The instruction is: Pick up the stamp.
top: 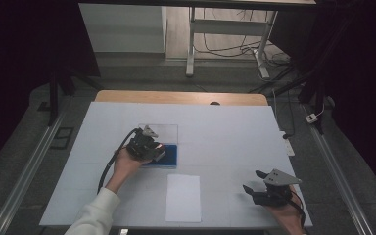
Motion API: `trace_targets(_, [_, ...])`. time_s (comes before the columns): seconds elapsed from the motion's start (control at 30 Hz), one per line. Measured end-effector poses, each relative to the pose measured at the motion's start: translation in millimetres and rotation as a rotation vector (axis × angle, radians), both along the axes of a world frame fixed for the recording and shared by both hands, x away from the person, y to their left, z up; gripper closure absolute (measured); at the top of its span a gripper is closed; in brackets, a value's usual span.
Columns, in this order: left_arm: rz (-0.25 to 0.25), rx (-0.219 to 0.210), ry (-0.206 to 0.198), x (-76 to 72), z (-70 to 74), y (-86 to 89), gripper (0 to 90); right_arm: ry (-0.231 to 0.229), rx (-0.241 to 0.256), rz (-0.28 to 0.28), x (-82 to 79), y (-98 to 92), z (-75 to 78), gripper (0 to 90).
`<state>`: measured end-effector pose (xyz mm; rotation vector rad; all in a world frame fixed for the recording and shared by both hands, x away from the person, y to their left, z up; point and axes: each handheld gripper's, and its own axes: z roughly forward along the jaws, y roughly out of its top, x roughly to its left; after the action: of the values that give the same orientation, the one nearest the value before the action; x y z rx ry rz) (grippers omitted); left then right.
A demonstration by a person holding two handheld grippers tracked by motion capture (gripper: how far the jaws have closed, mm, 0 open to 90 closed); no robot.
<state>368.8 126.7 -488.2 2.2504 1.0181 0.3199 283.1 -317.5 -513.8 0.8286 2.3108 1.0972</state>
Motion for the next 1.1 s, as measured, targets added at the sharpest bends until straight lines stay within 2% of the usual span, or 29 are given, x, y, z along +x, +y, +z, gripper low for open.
trace_targets(0.17, [-0.006,0.000,-0.001,-0.8,1.3,0.2,70.1,0.001,0.002,0.004,-0.1,-0.2,0.0,27.3])
trace_targets(0.53, [-0.014,-0.030,-0.028,-4.8,10.2,5.8,70.1,0.001,0.001,0.005,-0.5,0.0,0.3,27.5])
trace_targets(0.93, [-0.062,-0.048,-0.080,-14.7,34.8,13.1,70.1,0.001,0.008,0.006,-0.3,-0.5,0.1,27.5])
trace_targets(1.1, [-0.111,-0.058,-0.090,-20.3,44.7,16.1,70.1,0.001,0.007,0.005,-0.6,-0.4,0.5,27.5])
